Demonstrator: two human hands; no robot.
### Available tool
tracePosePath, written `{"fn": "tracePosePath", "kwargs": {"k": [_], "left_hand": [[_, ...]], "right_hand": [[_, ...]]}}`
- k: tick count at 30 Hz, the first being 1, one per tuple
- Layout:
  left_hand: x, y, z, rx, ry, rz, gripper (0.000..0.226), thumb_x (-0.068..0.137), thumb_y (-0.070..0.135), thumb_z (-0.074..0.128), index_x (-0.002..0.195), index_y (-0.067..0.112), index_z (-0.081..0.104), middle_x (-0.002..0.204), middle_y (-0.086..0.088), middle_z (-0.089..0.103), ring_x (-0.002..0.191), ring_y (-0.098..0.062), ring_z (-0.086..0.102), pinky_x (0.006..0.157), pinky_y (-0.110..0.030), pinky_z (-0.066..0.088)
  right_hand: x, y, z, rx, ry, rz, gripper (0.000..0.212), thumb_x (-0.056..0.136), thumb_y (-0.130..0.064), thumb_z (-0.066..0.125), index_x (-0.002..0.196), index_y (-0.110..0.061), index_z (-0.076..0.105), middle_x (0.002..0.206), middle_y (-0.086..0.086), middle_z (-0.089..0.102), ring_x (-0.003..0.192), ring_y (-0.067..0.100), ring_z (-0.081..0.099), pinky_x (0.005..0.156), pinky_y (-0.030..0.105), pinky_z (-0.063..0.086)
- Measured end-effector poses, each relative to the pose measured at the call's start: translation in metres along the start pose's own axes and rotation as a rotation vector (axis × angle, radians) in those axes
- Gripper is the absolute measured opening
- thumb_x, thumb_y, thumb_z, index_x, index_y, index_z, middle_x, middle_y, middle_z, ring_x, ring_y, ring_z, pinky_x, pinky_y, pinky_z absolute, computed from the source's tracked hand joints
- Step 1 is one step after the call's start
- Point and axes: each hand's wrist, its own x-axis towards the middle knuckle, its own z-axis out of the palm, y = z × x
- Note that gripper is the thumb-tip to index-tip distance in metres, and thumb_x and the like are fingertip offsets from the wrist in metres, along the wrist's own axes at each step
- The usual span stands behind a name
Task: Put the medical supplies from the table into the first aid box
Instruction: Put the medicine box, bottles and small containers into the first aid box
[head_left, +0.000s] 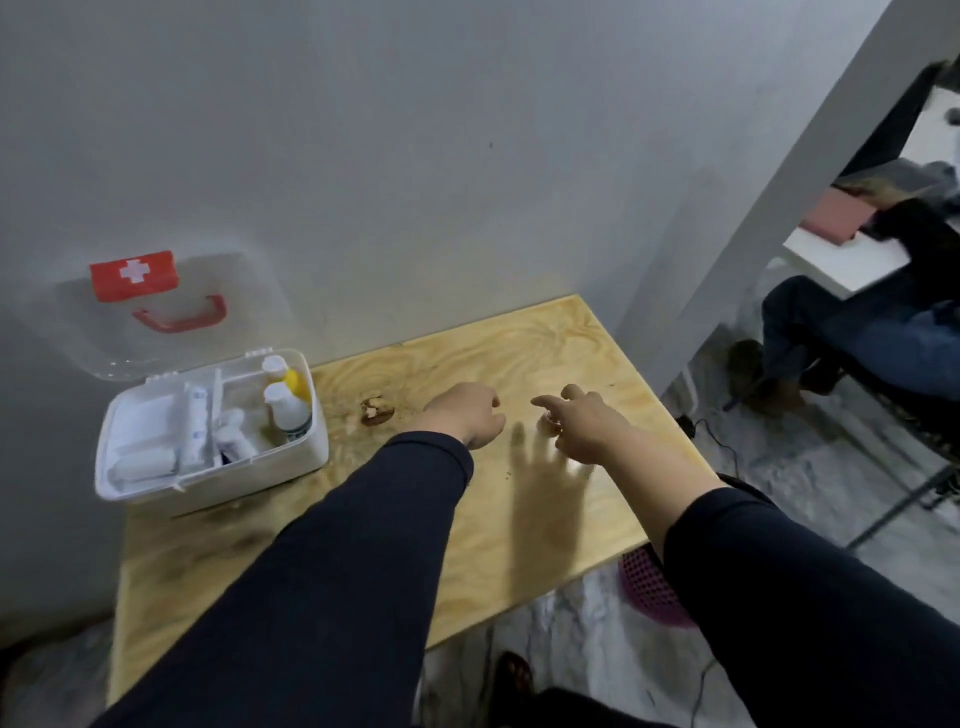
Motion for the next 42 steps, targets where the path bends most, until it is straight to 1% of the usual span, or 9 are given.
{"fn": "tracePosePath", "kwargs": {"k": [4,10,14,20,25,28,32,36,42], "left_hand": [[0.009,0.007,0.011,-0.009,0.01,-0.025,0.045,0.099,0.029,0.045,0.141,0.015,0.049,0.144,-0.005,0.05,0.126,-0.026,0.052,0.1,-0.038,0.047],[0.011,0.005,0.019,-0.014,0.019,-0.056,0.043,0.099,0.03,0.044,0.139,0.015,0.051,0.143,-0.004,0.052,0.127,-0.025,0.052,0.103,-0.038,0.045],[0.008,0.0,0.018,-0.025,0.04,-0.077,0.043,0.099,0.031,0.043,0.138,0.015,0.051,0.142,-0.004,0.052,0.126,-0.025,0.052,0.103,-0.039,0.045],[-0.004,-0.01,0.008,-0.041,0.061,-0.099,0.044,0.099,0.03,0.043,0.14,0.016,0.048,0.145,-0.004,0.049,0.13,-0.025,0.05,0.105,-0.039,0.043],[-0.025,-0.027,-0.022,-0.063,0.15,-0.118,0.042,0.098,0.028,0.046,0.138,0.018,0.051,0.143,-0.003,0.051,0.127,-0.025,0.051,0.101,-0.035,0.044],[-0.041,-0.05,-0.051,-0.065,0.233,-0.13,0.038,0.097,0.028,0.047,0.133,0.019,0.056,0.138,-0.005,0.056,0.122,-0.027,0.054,0.1,-0.037,0.046],[-0.072,-0.099,-0.086,-0.071,0.364,-0.17,0.04,0.097,0.026,0.049,0.135,0.018,0.055,0.14,-0.005,0.055,0.126,-0.027,0.052,0.104,-0.039,0.044],[-0.11,-0.158,-0.099,-0.112,0.463,-0.256,0.038,0.095,0.024,0.051,0.133,0.02,0.055,0.139,-0.005,0.054,0.123,-0.028,0.053,0.101,-0.039,0.045],[-0.146,-0.239,-0.089,-0.054,0.551,-0.372,0.061,0.094,0.03,0.055,0.148,0.012,0.032,0.154,-0.005,0.032,0.139,-0.026,0.035,0.109,-0.04,0.036]], "right_hand": [[0.008,0.012,0.015,0.051,0.053,-0.038,0.048,0.094,-0.014,0.045,0.139,-0.031,0.041,0.133,0.006,0.044,0.116,0.033,0.047,0.092,0.044,0.049],[0.015,0.02,0.026,0.121,0.152,-0.064,0.036,0.096,-0.016,0.044,0.129,-0.029,0.051,0.121,0.007,0.052,0.11,0.032,0.049,0.077,0.036,0.047],[0.014,0.026,0.032,0.102,0.188,-0.089,0.035,0.095,-0.015,0.044,0.125,-0.03,0.053,0.117,0.005,0.058,0.109,0.029,0.051,0.071,0.032,0.043],[0.017,0.013,0.011,0.109,0.189,-0.137,0.029,0.096,-0.022,0.048,0.121,-0.029,0.06,0.113,0.007,0.062,0.107,0.029,0.058,0.074,0.032,0.048],[0.022,-0.042,-0.038,0.081,0.222,-0.271,0.027,0.096,-0.024,0.05,0.119,-0.031,0.061,0.114,0.005,0.064,0.105,0.027,0.061,0.079,0.036,0.054],[0.02,-0.085,-0.07,0.082,0.252,-0.353,0.026,0.095,-0.026,0.053,0.119,-0.03,0.062,0.117,0.004,0.065,0.108,0.026,0.06,0.083,0.035,0.052],[0.016,-0.148,-0.096,0.127,0.273,-0.491,0.028,0.094,-0.024,0.055,0.121,-0.026,0.063,0.117,0.009,0.065,0.111,0.027,0.059,0.09,0.034,0.048],[0.014,-0.215,-0.101,0.101,0.25,-0.588,0.03,0.094,-0.021,0.056,0.123,-0.024,0.063,0.117,0.01,0.065,0.11,0.027,0.058,0.09,0.032,0.046],[0.011,-0.306,-0.085,0.033,0.228,-0.668,0.032,0.095,-0.029,0.053,0.126,-0.032,0.06,0.12,0.004,0.062,0.114,0.025,0.056,0.088,0.035,0.048]]}}
